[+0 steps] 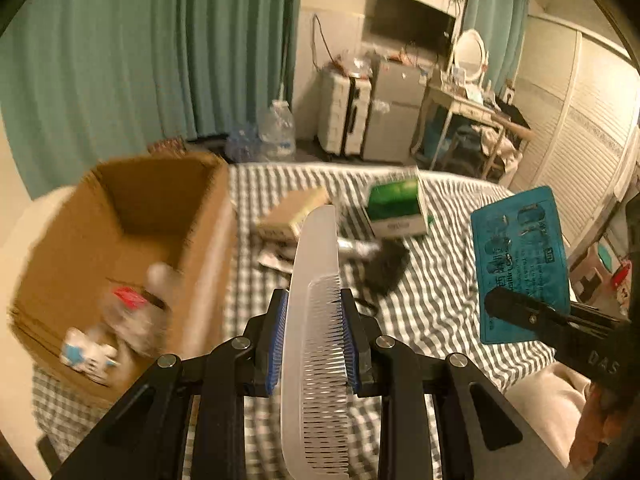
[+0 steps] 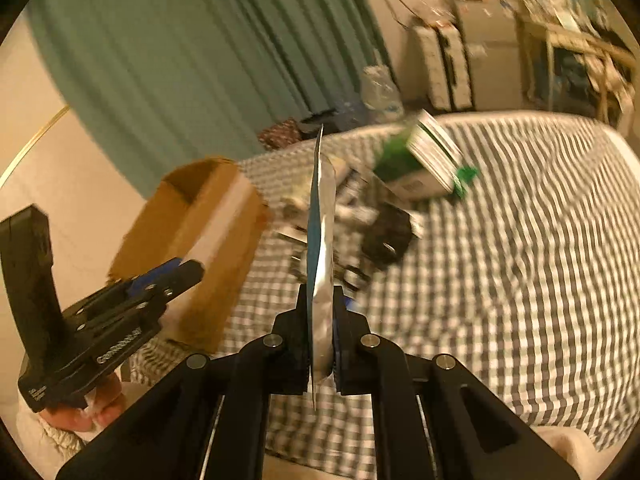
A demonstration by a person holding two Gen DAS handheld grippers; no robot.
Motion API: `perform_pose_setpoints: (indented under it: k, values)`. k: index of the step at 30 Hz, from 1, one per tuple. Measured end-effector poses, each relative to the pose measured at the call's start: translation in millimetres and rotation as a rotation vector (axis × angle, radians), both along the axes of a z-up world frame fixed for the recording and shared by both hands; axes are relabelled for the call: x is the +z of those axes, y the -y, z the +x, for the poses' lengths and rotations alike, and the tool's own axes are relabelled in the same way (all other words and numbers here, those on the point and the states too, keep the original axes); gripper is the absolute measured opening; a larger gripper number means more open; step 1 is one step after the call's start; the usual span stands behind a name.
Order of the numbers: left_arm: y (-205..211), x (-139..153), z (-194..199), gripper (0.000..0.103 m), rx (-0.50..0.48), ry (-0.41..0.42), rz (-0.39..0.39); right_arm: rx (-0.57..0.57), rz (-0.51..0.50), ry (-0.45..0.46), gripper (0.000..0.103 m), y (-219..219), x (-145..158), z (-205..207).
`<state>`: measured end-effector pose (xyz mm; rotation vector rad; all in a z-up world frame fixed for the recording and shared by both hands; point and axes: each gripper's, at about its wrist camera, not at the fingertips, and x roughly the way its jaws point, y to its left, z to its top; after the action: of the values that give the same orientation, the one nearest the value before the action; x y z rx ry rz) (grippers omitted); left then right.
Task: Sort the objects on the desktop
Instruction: 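Carry comb and teal pack over the cardboard box and open both tools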
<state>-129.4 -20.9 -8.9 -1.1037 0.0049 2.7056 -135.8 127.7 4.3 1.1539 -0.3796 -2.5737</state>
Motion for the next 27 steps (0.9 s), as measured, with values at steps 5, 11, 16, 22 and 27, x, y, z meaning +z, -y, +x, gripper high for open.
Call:
perform_pose_setpoints:
  k: [5,11,16,22,27]
  values:
    - [54.8,32.2,-1.3,0.026,0.043,-0.044,0.012,0.121,-0.001,-0.071,0.008,70.5,42.2,-6.6]
    - [125.0,27.7,-16.2,0.026,0.151,-0.037,-0.04,0.25,-0.001,-0.057,0.008,151.0,47.5,-40.8]
    - [161.4,-10.7,-29.2,0.026,0.179,0.031,-0.076,0.295,-0.013,0.003,0.008,191.2,24.2,-68.8]
    - [177.0,-47.0,-40.4,0.03,0.198,0.091,-0.077,0.31,0.001,0.098,0.015,223.0,-9.0,-98.7]
    - [160.7,-47.6,-26.7,0.097,0.197,0.0,-0.116,0.226,-0.014,0.034,0.058,202.1,-7.7,-98.6]
